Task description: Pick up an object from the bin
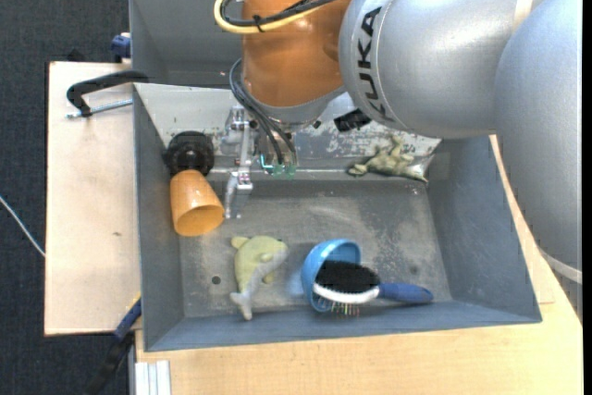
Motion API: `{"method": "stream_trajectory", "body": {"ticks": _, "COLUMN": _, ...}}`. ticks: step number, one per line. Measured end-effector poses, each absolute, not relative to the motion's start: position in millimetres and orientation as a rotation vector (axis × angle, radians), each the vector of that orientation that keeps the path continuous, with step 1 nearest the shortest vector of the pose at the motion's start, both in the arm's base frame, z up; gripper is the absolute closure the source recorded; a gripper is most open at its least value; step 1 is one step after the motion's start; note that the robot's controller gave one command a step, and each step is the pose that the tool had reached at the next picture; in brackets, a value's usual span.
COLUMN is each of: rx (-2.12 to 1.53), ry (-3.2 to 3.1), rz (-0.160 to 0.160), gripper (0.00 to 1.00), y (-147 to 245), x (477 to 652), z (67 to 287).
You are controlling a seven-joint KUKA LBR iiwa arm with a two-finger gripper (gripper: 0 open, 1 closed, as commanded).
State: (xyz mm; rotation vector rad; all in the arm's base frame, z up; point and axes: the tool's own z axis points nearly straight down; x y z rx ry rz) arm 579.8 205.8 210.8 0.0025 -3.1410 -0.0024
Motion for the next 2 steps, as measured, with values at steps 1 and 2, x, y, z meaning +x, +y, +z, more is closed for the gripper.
{"method": "stream_trajectory", "body": {"ticks": 1, "rx": 0.617, "ry": -3.083, "rz": 0.001, "gripper": 0.00, "y": 78, "x": 549.8, "z": 128}}
{"method": "stream_trajectory", "body": {"ticks": 2, "rx": 1.002, "ry": -2.991, "rz": -0.004, "gripper": 0.00, "y": 16, "x": 515.0, "z": 73}}
